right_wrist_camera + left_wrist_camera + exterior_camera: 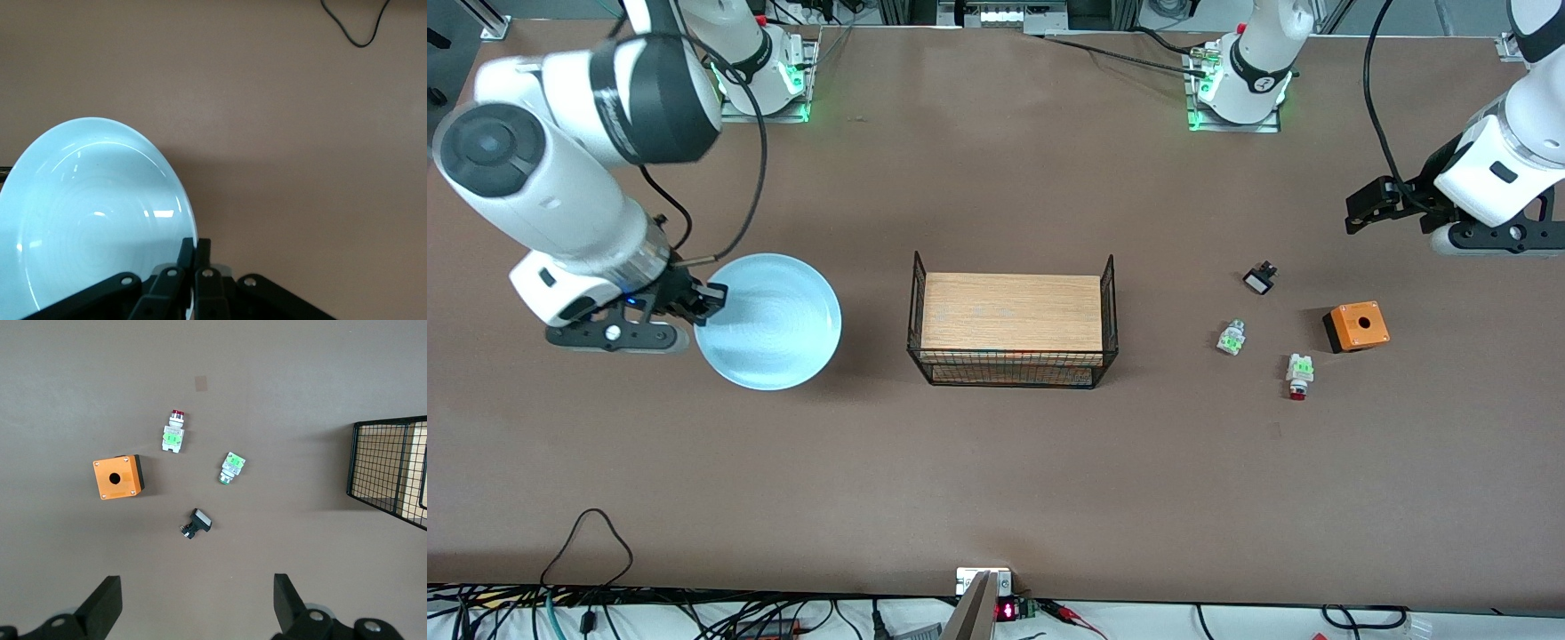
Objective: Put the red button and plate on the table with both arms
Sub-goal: 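Carry the plate beside the basket and lower it onto the table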
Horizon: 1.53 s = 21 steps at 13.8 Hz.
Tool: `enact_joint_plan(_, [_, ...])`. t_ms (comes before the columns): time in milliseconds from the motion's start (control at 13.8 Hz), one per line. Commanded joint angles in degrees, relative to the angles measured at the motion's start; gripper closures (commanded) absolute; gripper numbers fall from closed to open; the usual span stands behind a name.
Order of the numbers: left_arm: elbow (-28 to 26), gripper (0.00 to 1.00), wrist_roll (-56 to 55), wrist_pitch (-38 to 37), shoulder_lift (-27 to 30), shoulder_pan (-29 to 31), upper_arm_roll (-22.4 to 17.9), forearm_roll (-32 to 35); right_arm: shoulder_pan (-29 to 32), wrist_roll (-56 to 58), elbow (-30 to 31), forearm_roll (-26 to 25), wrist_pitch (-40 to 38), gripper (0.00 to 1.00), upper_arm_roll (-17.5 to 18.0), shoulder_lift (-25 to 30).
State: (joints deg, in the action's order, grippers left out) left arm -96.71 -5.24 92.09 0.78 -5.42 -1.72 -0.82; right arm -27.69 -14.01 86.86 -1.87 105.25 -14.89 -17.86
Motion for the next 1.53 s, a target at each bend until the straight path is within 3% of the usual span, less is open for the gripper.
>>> enact_joint_plan(0, [1.70,0.00,-0.56,-1.29,-0.52,-0.12,0.13,0.46,1.23,2.13,7.33,-0.77,6.35,1.00,0.83,2.12])
enact_joint_plan(363, [1.70,0.00,-0.47,-1.29,-0.52,-0.03,0.13,0.46,10.88,18.54,15.51,0.55,14.87,1.00,0.91,5.11])
enact_joint_plan(654, [1.70,0.00,-0.47,-1.29,-0.52,-0.03,0.13,0.46,15.29,22.62,20.88,1.96,22.35,1.00,0.91,4.67])
enact_joint_plan(1090, [1.70,0.00,-0.47,-1.29,-0.52,-0.03,0.13,0.46,15.56,22.71,23.35,1.96,30.09,0.97,0.83,0.81])
enact_joint_plan(1453, [1.70,0.00,-0.47,-1.29,-0.52,-0.03,0.13,0.46,15.91,22.53,23.44,2.57,40.09,0.97,1.00,-6.21])
